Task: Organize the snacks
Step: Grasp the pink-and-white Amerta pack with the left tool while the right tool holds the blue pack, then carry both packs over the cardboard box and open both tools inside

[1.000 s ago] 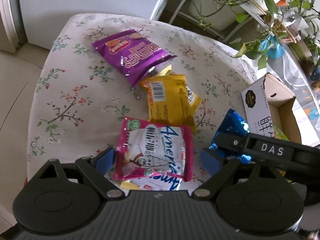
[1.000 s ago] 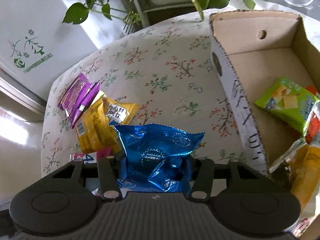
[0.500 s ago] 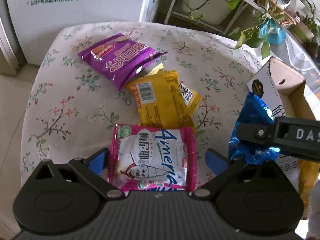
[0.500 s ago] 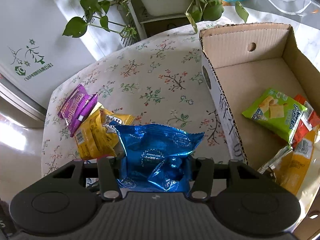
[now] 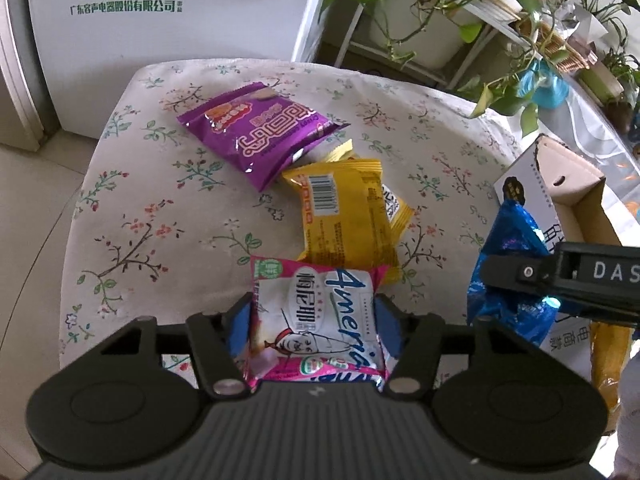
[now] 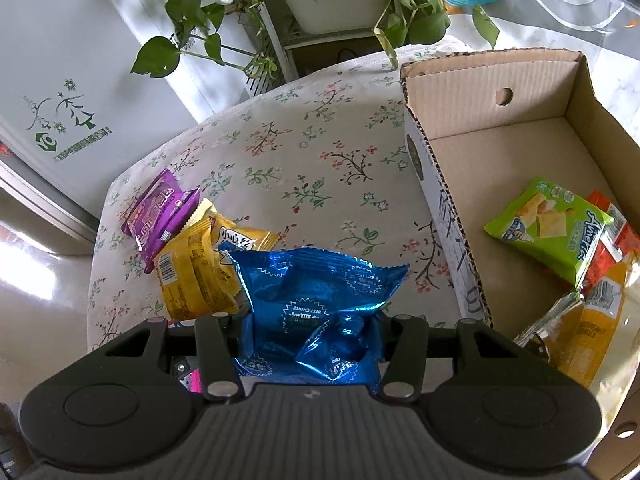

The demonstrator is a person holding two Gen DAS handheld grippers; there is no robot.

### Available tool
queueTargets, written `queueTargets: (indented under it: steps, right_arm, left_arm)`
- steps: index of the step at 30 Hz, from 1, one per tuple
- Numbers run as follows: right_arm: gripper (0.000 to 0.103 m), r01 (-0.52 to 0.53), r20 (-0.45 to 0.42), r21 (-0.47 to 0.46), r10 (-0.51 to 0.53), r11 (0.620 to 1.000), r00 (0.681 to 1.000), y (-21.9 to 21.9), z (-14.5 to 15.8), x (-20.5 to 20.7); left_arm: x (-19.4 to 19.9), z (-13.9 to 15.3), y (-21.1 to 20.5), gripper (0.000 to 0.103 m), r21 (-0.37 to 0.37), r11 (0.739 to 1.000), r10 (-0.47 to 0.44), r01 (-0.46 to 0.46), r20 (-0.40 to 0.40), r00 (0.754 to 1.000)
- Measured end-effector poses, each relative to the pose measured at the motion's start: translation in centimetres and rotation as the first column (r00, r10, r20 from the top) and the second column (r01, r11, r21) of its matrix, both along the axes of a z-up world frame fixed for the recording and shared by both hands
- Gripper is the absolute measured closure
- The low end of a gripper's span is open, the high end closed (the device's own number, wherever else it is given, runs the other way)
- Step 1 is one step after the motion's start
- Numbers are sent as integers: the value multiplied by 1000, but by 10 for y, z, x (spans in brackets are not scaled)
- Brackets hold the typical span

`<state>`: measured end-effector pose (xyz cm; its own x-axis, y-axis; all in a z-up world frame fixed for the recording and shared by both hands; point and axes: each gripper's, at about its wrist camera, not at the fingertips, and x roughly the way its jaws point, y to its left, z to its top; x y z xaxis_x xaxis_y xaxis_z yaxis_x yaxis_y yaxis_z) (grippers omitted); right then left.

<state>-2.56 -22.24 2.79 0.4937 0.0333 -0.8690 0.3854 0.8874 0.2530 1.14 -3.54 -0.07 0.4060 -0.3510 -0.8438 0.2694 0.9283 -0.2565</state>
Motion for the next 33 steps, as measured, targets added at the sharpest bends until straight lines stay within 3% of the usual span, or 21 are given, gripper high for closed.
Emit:
queueTargets:
  steps: [17,33]
  right_arm:
    - [45,-55,27,-9,55,998,998,5,8,-3]
    - [45,-57,113,-44,62,997,992,-8,35,-15]
  left_arm:
    - [-3,20,14,43,-50,997,62,-61,16,998]
    - [-10,47,-11,43,-50,998,44,-39,121,992]
